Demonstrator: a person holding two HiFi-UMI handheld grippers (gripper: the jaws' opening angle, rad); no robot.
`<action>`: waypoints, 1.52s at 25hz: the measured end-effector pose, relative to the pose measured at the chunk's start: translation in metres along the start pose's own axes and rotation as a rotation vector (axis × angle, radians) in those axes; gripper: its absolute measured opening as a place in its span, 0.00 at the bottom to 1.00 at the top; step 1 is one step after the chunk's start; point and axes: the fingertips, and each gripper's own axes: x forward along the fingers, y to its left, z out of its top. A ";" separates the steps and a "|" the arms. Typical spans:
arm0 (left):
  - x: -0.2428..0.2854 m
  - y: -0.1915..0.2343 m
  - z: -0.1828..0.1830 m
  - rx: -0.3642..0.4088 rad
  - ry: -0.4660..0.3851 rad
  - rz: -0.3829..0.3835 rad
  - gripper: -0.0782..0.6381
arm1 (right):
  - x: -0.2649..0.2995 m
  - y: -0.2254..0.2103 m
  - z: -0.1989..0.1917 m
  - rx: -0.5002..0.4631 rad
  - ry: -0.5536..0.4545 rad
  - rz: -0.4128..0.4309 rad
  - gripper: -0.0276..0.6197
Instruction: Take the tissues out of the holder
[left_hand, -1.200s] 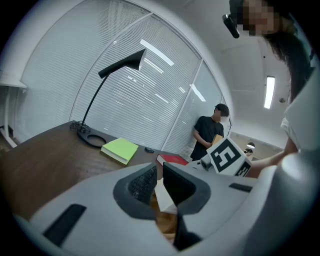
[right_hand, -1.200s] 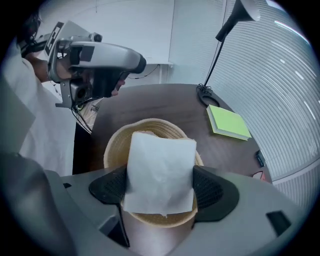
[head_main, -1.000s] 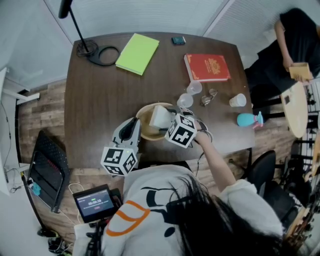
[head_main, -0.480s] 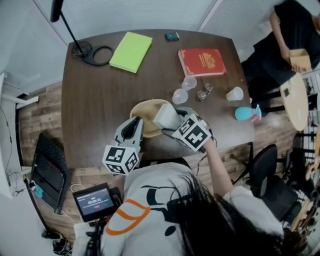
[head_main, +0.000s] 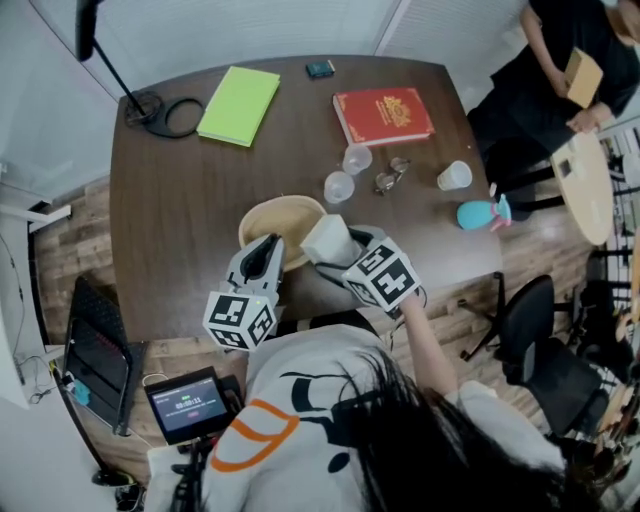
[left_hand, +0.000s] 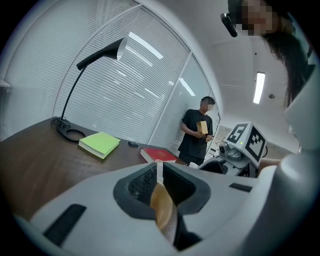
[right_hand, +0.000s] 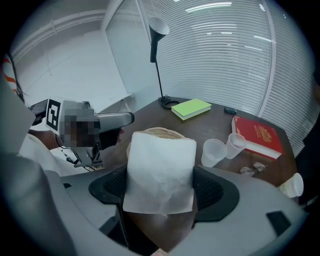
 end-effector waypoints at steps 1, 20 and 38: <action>0.002 -0.003 -0.001 0.002 0.003 -0.002 0.16 | -0.002 -0.002 -0.003 0.013 -0.007 -0.001 0.67; 0.031 -0.050 -0.026 0.011 0.056 -0.039 0.16 | 0.003 -0.053 -0.081 0.183 0.044 -0.071 0.67; 0.027 -0.057 -0.038 0.004 0.067 0.019 0.16 | 0.047 -0.061 -0.108 0.035 0.133 -0.083 0.67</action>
